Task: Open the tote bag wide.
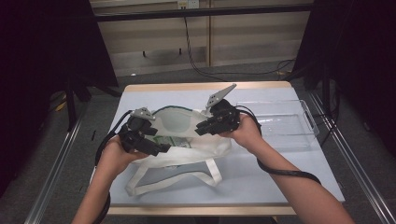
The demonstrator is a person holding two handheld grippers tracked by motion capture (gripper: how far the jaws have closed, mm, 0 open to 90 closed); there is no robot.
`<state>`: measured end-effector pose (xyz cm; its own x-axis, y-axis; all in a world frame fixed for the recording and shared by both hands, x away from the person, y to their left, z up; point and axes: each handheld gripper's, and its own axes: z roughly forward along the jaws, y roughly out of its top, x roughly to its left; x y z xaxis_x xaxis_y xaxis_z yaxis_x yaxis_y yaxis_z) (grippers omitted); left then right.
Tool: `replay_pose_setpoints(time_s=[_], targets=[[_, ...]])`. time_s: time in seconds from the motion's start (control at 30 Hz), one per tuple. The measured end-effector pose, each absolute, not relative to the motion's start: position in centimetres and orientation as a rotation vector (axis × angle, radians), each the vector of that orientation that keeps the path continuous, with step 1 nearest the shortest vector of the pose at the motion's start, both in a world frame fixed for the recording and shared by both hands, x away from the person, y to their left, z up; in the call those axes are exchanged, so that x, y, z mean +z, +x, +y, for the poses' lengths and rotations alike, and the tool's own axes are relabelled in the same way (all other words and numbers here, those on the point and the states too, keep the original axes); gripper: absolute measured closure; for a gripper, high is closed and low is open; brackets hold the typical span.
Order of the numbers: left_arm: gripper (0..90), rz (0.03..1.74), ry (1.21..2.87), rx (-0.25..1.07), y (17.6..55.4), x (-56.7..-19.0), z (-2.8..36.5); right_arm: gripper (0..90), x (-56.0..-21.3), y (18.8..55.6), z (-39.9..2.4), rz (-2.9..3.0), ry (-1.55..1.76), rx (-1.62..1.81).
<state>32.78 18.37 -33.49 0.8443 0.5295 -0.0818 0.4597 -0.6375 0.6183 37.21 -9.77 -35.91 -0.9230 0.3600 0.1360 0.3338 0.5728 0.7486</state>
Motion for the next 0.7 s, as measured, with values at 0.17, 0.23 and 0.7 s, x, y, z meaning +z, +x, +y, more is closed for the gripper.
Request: replay_pose_setpoints(time_s=[0.17,0.23,0.7], targets=[[14.4,0.72,2.366,0.129,32.5,-33.8,18.3,74.0,-35.8,37.3,-9.7,2.759,0.607,1.311],[12.4,0.726,2.358,0.129,32.4,-33.9,18.2,73.4,-35.8,37.3,-9.8,2.752,0.611,1.312],[4.7,0.653,2.399,0.088,31.8,-35.1,16.9,66.0,-35.7,36.9,-10.1,2.729,0.629,1.3]])
